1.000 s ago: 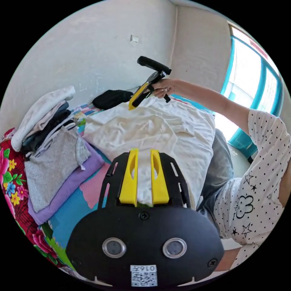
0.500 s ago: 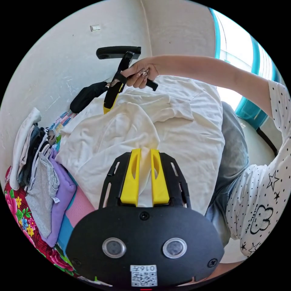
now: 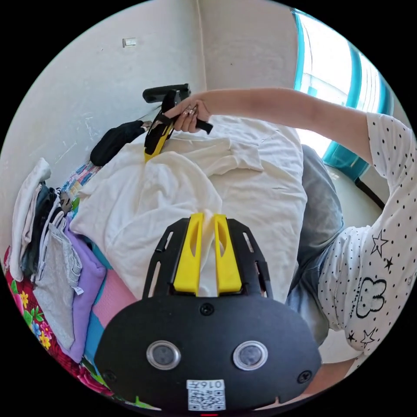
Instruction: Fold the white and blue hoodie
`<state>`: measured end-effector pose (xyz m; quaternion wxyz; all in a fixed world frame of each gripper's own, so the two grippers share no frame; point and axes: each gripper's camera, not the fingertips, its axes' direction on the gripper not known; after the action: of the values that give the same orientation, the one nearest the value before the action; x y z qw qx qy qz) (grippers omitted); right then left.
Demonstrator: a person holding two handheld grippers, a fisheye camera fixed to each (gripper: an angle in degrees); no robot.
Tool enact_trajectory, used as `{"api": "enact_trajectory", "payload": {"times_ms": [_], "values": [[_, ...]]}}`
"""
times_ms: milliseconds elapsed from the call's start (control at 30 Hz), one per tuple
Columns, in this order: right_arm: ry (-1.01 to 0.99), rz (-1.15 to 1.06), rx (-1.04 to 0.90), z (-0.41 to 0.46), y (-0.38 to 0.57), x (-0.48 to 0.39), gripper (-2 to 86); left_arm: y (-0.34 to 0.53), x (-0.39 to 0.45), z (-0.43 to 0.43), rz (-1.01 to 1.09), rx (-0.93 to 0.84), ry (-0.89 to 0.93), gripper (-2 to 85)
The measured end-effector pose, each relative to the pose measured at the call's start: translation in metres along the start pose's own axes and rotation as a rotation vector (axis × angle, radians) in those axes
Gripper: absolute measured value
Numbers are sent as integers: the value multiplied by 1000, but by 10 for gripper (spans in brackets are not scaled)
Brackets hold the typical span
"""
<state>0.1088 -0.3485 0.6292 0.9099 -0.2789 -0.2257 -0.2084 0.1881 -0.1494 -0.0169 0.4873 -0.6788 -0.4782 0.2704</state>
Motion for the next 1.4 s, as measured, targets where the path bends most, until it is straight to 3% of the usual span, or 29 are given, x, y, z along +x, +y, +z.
{"api": "enact_trajectory", "payload": {"times_ms": [133, 333, 533, 800, 967, 1267, 1400], "values": [[-1, 20, 55, -13, 7, 20, 36, -3, 4, -10, 6, 4, -13, 46], [-49, -22, 93, -48, 41, 26, 61, -8, 8, -37, -86, 245, -19, 42], [-52, -29, -54, -33, 70, 35, 69, -35, 46, -17, -26, 178, -193, 33], [-100, 3, -23, -28, 86, 53, 25, -44, 43, -28, -40, 199, -81, -4], [-257, -1, 28, -49, 107, 68, 19, -47, 27, -35, -83, 205, 28, -8], [-144, 64, -23, -28, 126, 98, 22, -77, 55, -17, 62, 28, 49, -8], [-99, 12, -30, -30, 134, 84, 32, -79, 66, -36, 40, 128, -57, -9]]}}
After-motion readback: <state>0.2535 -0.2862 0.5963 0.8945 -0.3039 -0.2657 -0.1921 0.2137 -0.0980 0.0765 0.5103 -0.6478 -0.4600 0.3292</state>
